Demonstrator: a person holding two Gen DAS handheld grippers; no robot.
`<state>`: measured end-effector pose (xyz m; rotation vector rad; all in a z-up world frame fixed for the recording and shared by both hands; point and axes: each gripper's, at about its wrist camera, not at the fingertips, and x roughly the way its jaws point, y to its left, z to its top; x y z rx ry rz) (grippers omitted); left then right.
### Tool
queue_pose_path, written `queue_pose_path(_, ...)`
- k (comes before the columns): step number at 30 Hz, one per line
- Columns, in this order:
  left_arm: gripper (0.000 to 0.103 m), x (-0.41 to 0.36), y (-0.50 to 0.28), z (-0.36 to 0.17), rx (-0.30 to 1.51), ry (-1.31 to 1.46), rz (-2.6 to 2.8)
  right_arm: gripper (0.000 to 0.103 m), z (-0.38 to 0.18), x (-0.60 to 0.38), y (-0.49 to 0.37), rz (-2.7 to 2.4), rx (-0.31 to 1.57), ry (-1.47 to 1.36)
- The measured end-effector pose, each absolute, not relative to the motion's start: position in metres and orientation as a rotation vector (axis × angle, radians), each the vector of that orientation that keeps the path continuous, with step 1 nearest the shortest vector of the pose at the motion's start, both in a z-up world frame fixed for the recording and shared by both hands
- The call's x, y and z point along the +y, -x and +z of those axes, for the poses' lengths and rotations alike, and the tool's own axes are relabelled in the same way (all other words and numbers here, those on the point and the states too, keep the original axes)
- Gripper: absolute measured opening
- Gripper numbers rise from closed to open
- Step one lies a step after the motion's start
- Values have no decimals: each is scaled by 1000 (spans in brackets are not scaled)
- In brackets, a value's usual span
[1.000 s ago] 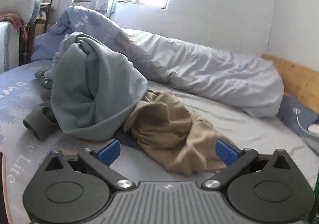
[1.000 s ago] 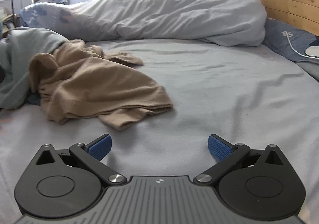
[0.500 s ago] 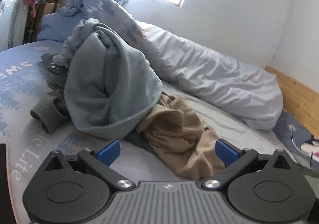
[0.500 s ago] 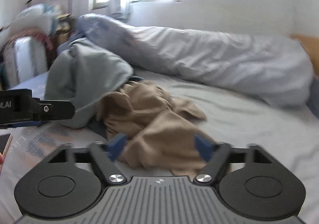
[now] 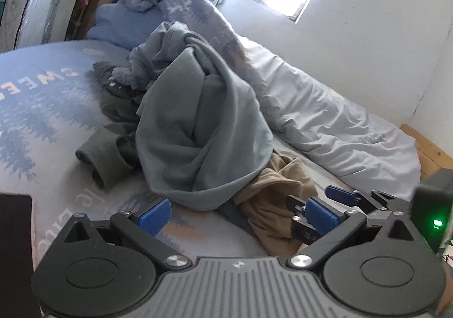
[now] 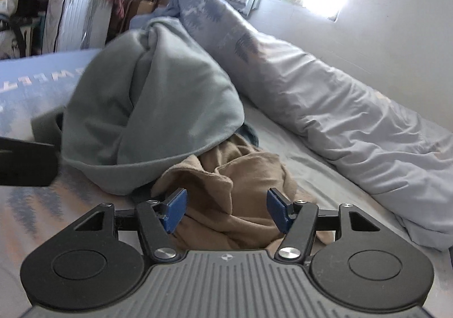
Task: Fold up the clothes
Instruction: 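Move the right tool to the tan shirt and close its fingers on it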
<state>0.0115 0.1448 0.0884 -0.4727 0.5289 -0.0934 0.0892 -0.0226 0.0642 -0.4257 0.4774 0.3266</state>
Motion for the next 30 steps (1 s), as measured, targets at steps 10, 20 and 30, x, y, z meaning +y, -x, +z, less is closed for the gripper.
queue_pose_path(10,103,153,-14,74,597,527,-99,53,47,-15,-99,302,464,405)
queue_pose_path(20,103,144,-14,72,607,500,-116,49,45,-17,-101,285,444,390)
queue_pose_path(30,103,146,-14,68,614,495,-113,23,40,-12,-106,249,433,358)
